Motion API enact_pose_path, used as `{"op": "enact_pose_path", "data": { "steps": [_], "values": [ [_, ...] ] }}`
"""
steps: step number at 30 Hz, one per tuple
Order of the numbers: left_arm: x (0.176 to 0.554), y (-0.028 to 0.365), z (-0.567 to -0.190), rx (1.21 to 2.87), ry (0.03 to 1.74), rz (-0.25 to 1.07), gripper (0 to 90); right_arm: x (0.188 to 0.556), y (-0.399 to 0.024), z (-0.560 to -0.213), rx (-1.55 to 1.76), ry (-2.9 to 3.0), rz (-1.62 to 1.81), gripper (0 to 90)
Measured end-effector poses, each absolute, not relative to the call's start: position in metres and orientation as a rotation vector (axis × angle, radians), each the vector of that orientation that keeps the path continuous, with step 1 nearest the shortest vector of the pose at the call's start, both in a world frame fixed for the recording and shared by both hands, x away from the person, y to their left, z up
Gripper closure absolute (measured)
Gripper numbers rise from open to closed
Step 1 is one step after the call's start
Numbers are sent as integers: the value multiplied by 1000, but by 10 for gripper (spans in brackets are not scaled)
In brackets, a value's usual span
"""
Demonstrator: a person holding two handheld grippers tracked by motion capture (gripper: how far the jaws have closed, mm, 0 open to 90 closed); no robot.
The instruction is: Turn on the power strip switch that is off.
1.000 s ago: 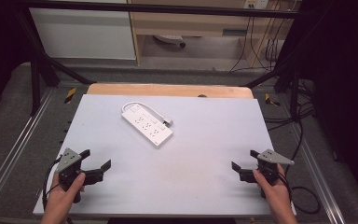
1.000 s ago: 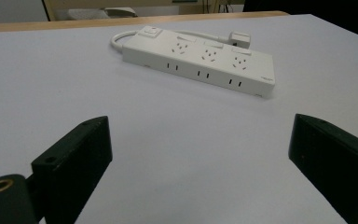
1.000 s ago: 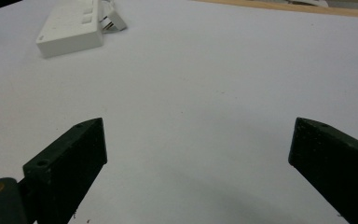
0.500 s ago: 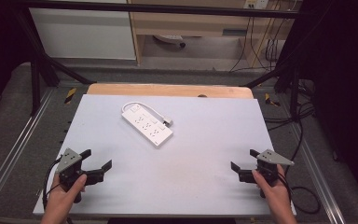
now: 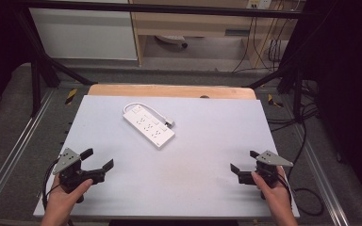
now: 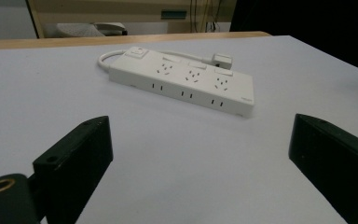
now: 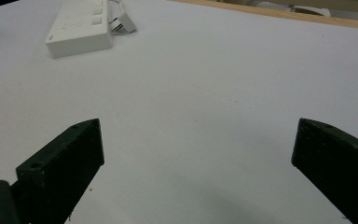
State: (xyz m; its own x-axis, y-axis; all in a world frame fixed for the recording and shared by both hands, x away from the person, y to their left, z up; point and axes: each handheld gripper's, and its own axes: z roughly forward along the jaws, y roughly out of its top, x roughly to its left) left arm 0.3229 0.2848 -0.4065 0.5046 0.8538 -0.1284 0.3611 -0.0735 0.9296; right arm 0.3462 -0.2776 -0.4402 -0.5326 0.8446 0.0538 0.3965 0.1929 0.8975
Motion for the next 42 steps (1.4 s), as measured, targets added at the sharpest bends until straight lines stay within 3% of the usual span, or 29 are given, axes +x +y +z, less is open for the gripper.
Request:
{"op": "enact_pose_path", "data": {
  "steps": [8,12,42],
  "values": [
    [329,271,-394,1672,1019,546,68,345,-271,-439,1127,2035,1306,27],
    [332,267,-391,1623,1040,436,80,344,-268,-439,1113,2046,1305,27],
    [387,226,-349,1684,946,521,91,340,-257,-440,1061,2099,1260,23]
  ]
}}
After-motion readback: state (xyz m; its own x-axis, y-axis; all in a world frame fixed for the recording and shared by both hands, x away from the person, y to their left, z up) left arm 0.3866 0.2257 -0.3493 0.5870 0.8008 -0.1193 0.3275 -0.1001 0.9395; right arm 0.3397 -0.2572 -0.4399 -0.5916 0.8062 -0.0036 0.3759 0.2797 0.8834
